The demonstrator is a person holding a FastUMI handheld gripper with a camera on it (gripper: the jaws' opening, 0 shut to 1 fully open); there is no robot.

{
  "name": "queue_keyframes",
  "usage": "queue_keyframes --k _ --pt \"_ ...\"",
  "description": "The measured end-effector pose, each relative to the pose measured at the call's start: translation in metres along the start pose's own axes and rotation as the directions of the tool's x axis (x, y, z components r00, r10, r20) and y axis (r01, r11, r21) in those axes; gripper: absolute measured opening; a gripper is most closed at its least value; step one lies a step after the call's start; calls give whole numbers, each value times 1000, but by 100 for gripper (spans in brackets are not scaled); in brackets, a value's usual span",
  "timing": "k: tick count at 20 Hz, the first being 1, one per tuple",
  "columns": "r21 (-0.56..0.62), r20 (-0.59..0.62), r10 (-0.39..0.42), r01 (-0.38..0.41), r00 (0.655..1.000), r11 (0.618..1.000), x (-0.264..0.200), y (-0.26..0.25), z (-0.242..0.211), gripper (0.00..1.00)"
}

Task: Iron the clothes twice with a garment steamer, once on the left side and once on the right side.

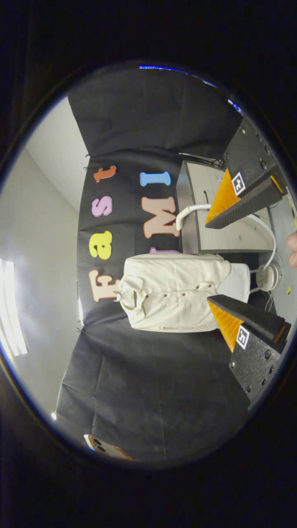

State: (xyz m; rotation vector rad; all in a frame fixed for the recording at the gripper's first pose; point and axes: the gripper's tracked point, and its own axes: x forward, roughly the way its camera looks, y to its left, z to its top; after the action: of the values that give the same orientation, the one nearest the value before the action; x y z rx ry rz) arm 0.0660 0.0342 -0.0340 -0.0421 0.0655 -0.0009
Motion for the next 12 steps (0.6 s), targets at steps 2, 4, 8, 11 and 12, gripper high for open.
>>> queue_keyframes --k 2,4,8,11,12 --pt "-17 2 0 0 1000 1000 16 -6 -1 98" --pt "-37 9 8 -8 1000 999 39 -14 -2 98" --pt "-46 24 30 -29 999 999 90 -39 1 98" --pt "-72 26 48 -46 999 996 128 -61 0 98" --pt "-74 24 53 -52 998 996 140 -69 -1 97"
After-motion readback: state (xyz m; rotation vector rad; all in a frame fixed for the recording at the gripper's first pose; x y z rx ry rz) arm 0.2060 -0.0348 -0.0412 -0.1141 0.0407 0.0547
